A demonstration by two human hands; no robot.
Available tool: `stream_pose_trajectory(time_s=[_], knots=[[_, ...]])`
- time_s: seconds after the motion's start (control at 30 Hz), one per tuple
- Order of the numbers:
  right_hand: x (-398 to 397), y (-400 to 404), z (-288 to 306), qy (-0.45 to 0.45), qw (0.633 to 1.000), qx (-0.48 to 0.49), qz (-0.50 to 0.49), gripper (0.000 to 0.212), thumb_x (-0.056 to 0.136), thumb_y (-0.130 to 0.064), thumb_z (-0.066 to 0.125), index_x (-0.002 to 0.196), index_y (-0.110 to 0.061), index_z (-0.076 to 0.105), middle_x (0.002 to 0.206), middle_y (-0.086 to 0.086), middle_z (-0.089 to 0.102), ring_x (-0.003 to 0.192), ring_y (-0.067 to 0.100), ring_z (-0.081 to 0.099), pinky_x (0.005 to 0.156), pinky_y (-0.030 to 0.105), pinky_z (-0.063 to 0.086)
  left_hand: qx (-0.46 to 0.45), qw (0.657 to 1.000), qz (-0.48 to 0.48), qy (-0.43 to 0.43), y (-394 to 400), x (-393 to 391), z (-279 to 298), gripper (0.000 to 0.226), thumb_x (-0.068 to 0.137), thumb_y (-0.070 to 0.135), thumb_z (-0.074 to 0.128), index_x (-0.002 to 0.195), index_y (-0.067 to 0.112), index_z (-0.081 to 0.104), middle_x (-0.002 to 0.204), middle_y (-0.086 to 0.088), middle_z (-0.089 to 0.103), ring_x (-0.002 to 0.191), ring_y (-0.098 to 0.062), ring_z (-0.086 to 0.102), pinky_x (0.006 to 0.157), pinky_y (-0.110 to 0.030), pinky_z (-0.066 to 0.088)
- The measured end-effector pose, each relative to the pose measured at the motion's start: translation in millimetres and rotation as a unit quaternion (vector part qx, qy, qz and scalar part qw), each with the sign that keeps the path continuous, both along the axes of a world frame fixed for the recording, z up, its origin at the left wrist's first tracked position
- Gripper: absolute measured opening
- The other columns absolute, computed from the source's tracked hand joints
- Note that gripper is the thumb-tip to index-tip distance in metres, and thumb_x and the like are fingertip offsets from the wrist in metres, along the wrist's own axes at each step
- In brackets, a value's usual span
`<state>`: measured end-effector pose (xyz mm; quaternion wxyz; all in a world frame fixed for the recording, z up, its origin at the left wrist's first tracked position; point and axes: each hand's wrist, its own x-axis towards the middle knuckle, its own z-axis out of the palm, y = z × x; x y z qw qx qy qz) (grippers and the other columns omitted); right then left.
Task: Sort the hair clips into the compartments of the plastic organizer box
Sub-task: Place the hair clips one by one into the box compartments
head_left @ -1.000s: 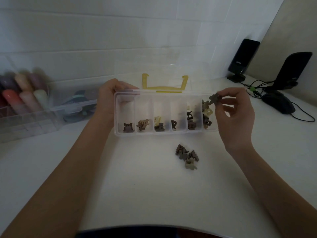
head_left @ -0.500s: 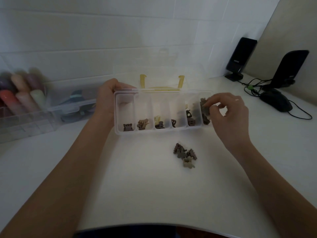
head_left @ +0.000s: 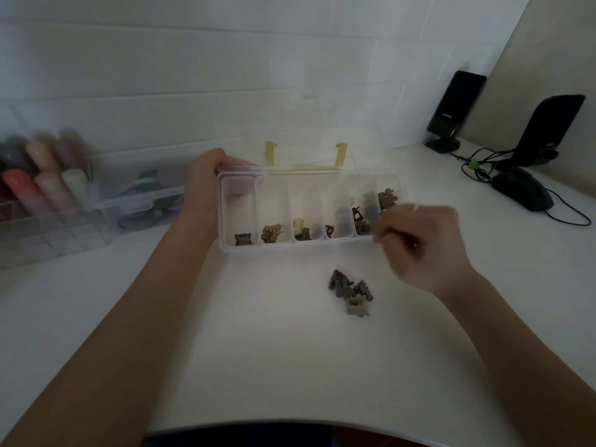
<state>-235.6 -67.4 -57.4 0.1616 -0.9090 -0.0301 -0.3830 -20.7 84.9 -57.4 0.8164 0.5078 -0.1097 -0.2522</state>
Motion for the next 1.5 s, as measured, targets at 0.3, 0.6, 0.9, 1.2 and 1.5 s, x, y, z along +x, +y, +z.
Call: stream_pose_trajectory(time_s=[0.3,0.6,0.9,1.2,1.5], knots=[[12.5,15.0,-9.4,0.378,0.925,-0.040,0.002,0.034,0.077,-0.060,0.052,0.103,-0.039,0.057,0.058,-0.017,0.048,0.054,-0.006,0.046,0.057,0.019,0.036,0.001,1.000,0.005,-0.006,-2.1,1.9,-2.7,0.048,0.079,0.013,0.037,0.040,0.012,0.063,0.047,-0.001,0.060,0.055,-0.016,0.055,0.062,-0.026,0.044],[13.0,16.1,-13.4,0.310,0.950,0.007,0.037,0.012,0.084,-0.023,0.063,0.088,-0.031,0.055,0.053,-0.009,0.046,0.050,0.011,0.046,0.049,0.018,0.035,0.001,1.000,0.002,-0.007,-0.8,0.0,-3.3,0.026,0.064,0.011,0.046,0.045,0.009,0.064,0.052,-0.003,0.061,0.054,-0.017,0.056,0.059,-0.026,0.045],[12.6,20.8,-7.9,0.336,0.941,-0.038,-0.002,0.031,0.083,-0.046,0.062,0.113,-0.044,0.056,0.063,-0.014,0.055,0.059,0.003,0.052,0.062,0.021,0.047,-0.013,1.000,0.000,-0.007,-1.3,-1.0,-0.9,0.041,0.076,0.009,0.038,0.043,0.009,0.063,0.049,-0.003,0.060,0.050,-0.016,0.056,0.055,-0.023,0.045],[12.3,26.4,-2.3,0.327,0.942,-0.057,-0.046,0.017,0.089,-0.040,0.058,0.103,-0.042,0.066,0.049,-0.018,0.038,0.054,0.001,0.045,0.061,0.023,0.048,-0.023,1.000,-0.005,-0.012,-2.0,-5.3,0.7,0.046,0.076,0.009,0.036,0.039,0.011,0.063,0.047,-0.001,0.061,0.048,-0.014,0.057,0.058,-0.023,0.046],[13.1,23.1,-10.4,0.179,0.974,0.126,0.055,0.016,0.077,-0.017,0.076,0.093,-0.020,0.075,0.054,0.000,0.047,0.049,0.007,0.039,0.050,0.011,0.029,-0.030,0.999,-0.013,-0.035,2.1,-10.4,4.1,0.024,0.055,0.013,0.044,0.044,0.008,0.064,0.048,-0.003,0.061,0.049,-0.015,0.056,0.054,-0.021,0.045]])
